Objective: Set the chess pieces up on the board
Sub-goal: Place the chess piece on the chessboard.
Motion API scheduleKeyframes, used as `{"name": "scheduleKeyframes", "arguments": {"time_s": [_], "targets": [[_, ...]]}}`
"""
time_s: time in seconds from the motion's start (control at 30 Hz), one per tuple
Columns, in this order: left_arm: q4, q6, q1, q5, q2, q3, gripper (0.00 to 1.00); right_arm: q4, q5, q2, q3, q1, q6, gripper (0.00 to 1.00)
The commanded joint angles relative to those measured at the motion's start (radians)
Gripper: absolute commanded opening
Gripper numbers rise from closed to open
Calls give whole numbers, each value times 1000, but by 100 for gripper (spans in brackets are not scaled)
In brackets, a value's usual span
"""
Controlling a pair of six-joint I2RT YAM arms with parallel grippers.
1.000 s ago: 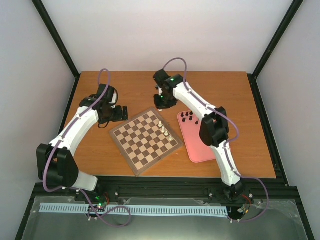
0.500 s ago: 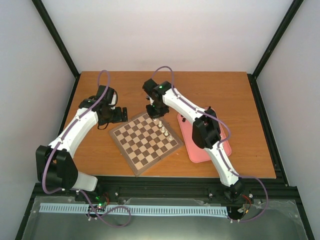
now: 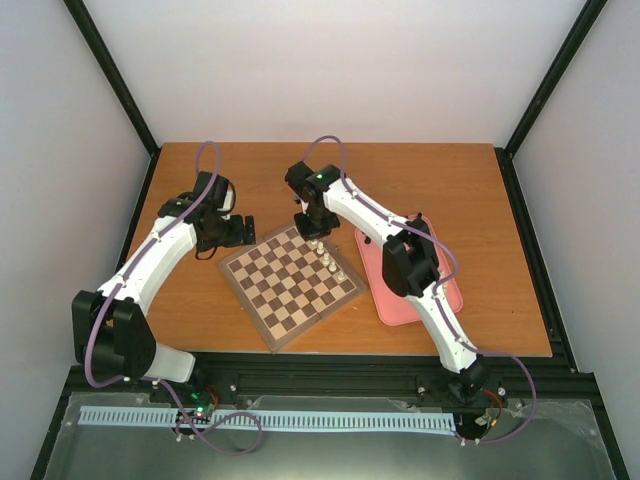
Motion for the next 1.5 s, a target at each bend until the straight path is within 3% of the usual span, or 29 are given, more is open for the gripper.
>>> {"name": "scheduleKeyframes", "arguments": {"time_s": [0.0,1.13,1.47], "targets": [[5,14,-4,10,-4,2,100,2,4,36,16,8,-16,4],[9,16,-4,14,11,2,100,19,37,74,41,7,-24,9],[11,16,-4,22,20,7,100,32,24,54,41,7,-41,27]]}}
